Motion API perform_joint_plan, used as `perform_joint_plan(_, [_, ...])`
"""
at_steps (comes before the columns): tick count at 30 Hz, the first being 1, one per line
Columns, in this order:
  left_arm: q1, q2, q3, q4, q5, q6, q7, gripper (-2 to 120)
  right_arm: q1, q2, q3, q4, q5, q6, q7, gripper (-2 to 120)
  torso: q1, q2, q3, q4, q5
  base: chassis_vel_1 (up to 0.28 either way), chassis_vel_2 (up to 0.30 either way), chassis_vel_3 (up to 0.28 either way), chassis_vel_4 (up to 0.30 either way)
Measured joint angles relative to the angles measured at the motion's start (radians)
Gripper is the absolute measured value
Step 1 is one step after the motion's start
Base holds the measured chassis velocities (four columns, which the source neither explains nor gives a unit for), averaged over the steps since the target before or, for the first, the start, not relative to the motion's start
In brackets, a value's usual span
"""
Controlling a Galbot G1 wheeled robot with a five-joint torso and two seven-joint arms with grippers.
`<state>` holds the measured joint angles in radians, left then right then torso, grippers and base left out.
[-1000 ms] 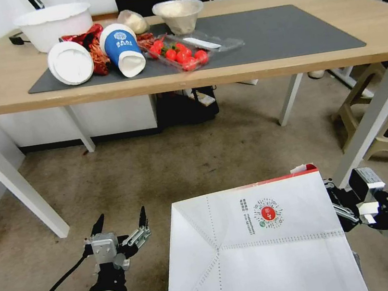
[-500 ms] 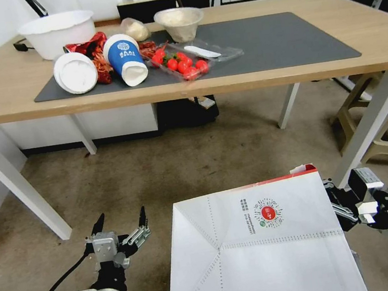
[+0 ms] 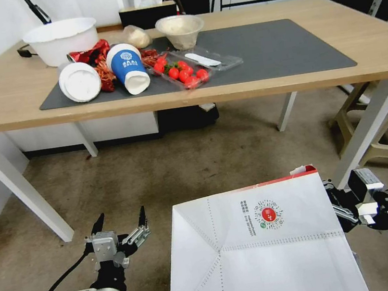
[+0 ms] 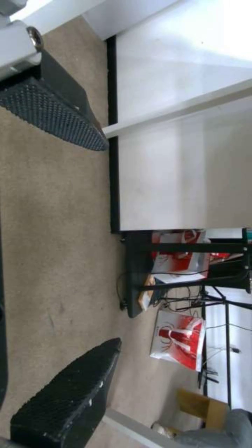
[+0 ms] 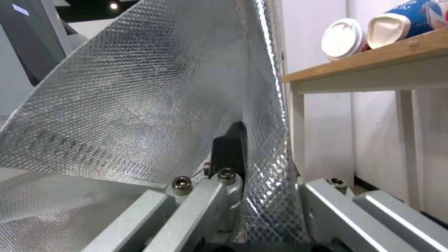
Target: Pick up the food delivery bag from the floor and place it on the table.
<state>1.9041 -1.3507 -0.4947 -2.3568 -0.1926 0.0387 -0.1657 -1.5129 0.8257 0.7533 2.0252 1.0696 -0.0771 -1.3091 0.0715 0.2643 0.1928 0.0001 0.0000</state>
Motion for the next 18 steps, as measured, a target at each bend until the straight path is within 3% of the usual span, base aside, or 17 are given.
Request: perform_joint_plan(18, [0.004,-0.003,0.001,-0.006,0.003,0.001,0.003,100,-0.005,0.003,0.006,0.004,-0.003,0.0,-0.017,0,0.022,0.071,0.049,0.0,0.0,0.0,0.0,0.0,0.0])
